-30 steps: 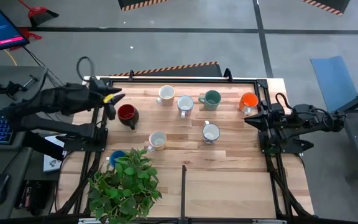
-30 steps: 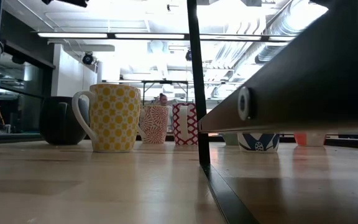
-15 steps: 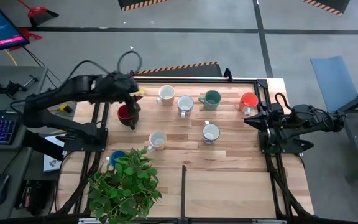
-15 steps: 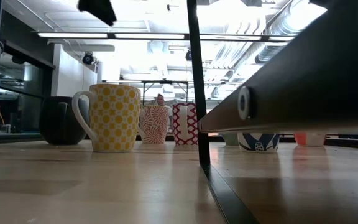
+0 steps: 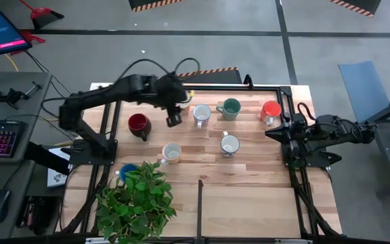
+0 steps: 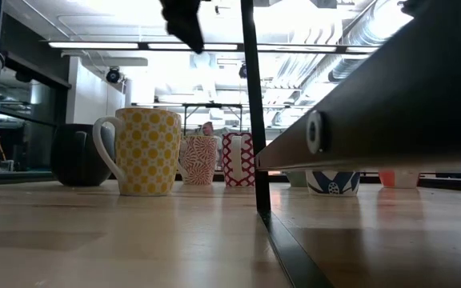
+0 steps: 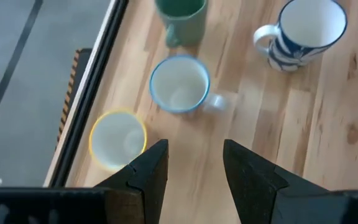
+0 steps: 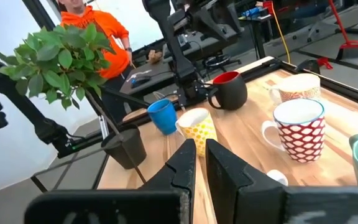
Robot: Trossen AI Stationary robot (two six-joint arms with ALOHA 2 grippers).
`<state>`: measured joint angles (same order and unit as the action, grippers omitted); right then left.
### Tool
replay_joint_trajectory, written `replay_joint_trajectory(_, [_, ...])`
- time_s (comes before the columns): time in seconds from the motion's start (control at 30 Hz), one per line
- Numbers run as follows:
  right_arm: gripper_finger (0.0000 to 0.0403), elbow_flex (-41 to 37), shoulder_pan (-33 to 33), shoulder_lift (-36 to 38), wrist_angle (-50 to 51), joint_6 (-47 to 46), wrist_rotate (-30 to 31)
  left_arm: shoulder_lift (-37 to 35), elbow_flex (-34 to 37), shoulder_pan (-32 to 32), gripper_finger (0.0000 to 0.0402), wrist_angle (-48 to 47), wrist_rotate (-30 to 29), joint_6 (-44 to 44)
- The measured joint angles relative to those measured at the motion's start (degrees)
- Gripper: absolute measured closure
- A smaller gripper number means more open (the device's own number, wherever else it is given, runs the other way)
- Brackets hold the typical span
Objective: Place coffee mugs
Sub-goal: Move the red patterned mug to the left of the blue patterned mug
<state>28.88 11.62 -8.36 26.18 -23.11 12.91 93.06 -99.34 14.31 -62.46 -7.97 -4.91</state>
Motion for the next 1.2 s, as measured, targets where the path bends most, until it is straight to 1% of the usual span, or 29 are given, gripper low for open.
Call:
replay_joint_trajectory(0.3, [0.0379,0.0,0.0,0.0,1.0,0.0,0.0,13.0,-7.3,-0.1,0.0256,-0.2,2.4,-4.7])
replay_joint_trajectory(0.53, [0.0379,0.0,0.0,0.0,1.1,-0.3,0.0,19.9,-8.8,-0.1,0.0256,0.4,3.0,-5.2])
replay_joint_trajectory(0.7, [0.0379,0.0,0.0,0.0,1.6,-1.0,0.0,22.9,-8.9,0.2,0.0256,3.8,3.0,-3.3])
replay_joint_trajectory(0.87, [0.0379,0.0,0.0,0.0,2.4,-2.4,0.0,23.6,-8.9,0.3,0.0256,7.1,3.0,-1.9])
replay_joint_trajectory(1.0, [0.0379,0.0,0.0,0.0,2.7,-2.5,0.0,24.3,-9.0,0.3,0.0256,8.1,3.0,-1.6])
replay_joint_trajectory(1.2, [0.0379,0.0,0.0,0.0,2.9,-2.5,-0.1,27.7,-8.9,-0.1,0.0256,8.3,2.8,-1.7])
